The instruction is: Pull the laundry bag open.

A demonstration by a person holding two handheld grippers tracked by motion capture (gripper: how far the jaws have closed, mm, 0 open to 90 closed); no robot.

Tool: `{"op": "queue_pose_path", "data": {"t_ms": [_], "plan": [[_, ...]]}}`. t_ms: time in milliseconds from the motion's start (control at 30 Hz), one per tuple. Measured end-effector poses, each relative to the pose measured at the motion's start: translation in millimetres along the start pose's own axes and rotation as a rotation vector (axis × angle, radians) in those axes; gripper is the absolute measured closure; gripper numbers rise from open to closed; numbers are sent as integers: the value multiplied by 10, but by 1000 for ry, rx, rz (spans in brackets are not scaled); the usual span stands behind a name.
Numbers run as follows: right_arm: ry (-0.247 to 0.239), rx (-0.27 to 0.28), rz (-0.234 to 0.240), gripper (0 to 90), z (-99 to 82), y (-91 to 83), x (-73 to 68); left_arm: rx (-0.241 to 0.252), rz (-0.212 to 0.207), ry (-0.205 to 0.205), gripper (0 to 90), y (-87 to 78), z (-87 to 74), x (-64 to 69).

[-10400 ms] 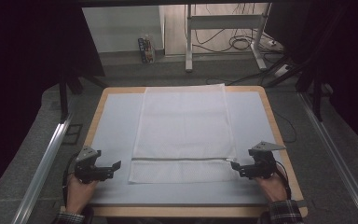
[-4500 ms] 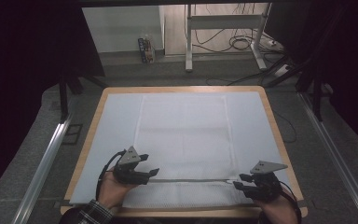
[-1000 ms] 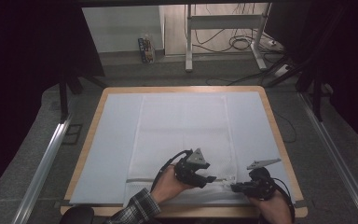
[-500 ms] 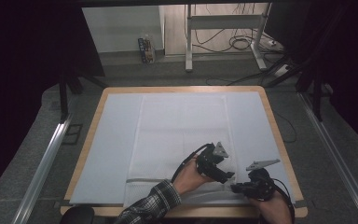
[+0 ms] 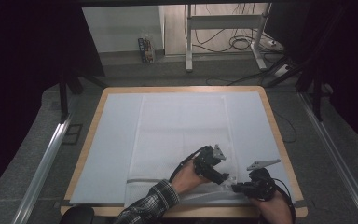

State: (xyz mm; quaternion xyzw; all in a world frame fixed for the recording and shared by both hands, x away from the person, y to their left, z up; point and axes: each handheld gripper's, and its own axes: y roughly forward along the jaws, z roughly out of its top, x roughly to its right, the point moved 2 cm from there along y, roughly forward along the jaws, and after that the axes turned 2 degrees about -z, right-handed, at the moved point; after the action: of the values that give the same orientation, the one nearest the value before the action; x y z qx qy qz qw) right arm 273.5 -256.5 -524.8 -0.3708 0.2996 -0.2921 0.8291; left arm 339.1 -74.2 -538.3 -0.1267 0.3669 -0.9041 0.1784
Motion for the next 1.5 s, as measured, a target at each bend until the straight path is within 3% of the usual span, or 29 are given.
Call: {"op": "queue_pose_path", "data": {"t_ms": [33,133,200,300,467,500,533,567,667,767,800,933,967,1000,1167,1333,1367,1500], "plan": [[-1,-2,-1,844,1,1,-1,39,-20,-43,206,12,21,17],[-2,-1,-3,844,3,2,-4,38,-31,-38,198,23,57,36],[-2,-1,-3,843,2,1,-2,14,-25,9,192,65,108,82],[0,-3,-3,843,1,3,1,26,-26,-6,188,96,140,103],[2,-6,-5,842,0,3,6,22,-30,13,186,122,147,147],[2,-6,-4,841,0,4,6,12,-17,38,187,113,146,161],[2,-7,-5,842,0,6,6,12,-17,38,187,113,146,161],[1,-9,-5,842,0,6,5,0,-11,70,187,97,148,173],[0,-9,-5,842,0,10,2,0,23,96,187,81,158,205],[3,-9,-13,841,-1,8,3,-63,142,179,202,42,131,201],[3,-9,-15,841,-1,5,5,-72,146,186,199,34,105,186],[4,-9,-16,842,-1,4,18,-47,91,116,204,-26,45,91],[4,-9,-18,841,2,6,14,-47,91,116,207,-26,45,91],[3,-13,-18,841,1,7,13,-18,54,85,208,-34,59,86],[5,-13,-16,841,1,7,15,-5,5,97,201,53,151,199],[5,-16,-20,839,-2,10,18,-27,27,113,192,118,154,216],[4,-15,-20,839,-2,9,18,-33,59,124,185,109,133,194],[4,-14,-20,839,-1,9,18,-35,100,124,193,48,102,132]]}}
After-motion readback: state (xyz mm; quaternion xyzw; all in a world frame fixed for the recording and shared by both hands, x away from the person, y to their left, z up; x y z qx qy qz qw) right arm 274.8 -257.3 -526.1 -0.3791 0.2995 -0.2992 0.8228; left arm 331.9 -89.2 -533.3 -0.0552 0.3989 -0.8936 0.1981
